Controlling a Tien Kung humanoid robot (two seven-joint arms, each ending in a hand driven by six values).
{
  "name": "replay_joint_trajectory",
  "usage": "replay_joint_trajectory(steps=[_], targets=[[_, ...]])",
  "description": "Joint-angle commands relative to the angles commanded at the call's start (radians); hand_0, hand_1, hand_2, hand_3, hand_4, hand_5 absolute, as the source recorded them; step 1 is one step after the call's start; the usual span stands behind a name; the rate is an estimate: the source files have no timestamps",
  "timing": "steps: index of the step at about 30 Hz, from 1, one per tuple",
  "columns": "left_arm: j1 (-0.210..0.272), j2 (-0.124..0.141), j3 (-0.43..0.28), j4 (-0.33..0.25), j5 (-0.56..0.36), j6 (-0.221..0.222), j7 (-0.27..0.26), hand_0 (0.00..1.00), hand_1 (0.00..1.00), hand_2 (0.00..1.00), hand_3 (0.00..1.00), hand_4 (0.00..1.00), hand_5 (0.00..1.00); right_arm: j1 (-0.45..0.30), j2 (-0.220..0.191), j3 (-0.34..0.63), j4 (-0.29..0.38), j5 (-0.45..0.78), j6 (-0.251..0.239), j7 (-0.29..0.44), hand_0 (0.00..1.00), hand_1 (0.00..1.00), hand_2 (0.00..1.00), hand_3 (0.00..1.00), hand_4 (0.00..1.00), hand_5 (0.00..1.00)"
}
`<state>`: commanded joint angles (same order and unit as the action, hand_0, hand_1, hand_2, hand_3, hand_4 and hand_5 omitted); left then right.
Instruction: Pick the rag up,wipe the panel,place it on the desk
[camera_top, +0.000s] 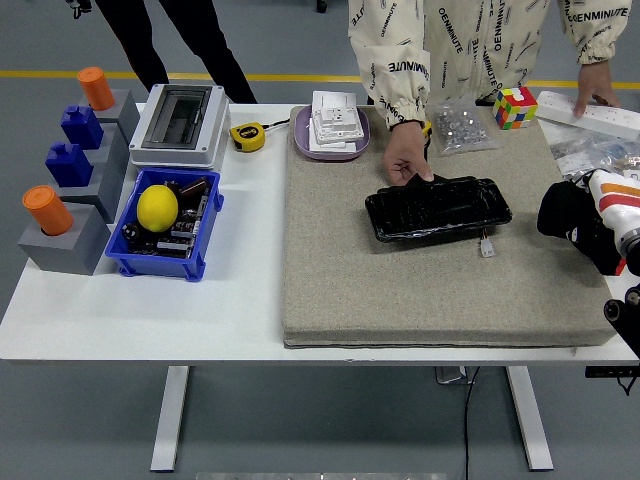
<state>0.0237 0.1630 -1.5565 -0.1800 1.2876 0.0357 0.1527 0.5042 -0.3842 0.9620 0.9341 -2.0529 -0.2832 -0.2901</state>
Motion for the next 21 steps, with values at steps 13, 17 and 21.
replay_joint_trajectory(steps=[13, 17, 21], targets=[[-0.006, -0.002, -0.001, 0.0, -0.002, 0.0, -0.001, 0.639, 0.689, 0.724, 0.565, 0.593, 0.464, 0.005, 0.01, -0.01, -0.007, 0.101, -0.053, -0.064, 0.238, 0.358, 0.434, 0.41, 0.993, 0.056], [-0.005, -0.002, -0.005, 0.0, 0.001, 0.0, 0.0, 0.639, 0.689, 0.723, 0.565, 0.594, 0.464, 0.011, 0.01, -0.022, -0.007, 0.126, -0.056, -0.078, 0.241, 0.358, 0.433, 0.409, 0.988, 0.049], [-0.006, -0.001, -0.007, 0.0, 0.002, 0.001, 0.0, 0.638, 0.689, 0.723, 0.566, 0.594, 0.463, 0.016, 0.009, -0.034, -0.004, 0.139, -0.048, -0.078, 0.241, 0.357, 0.434, 0.41, 0.986, 0.046]])
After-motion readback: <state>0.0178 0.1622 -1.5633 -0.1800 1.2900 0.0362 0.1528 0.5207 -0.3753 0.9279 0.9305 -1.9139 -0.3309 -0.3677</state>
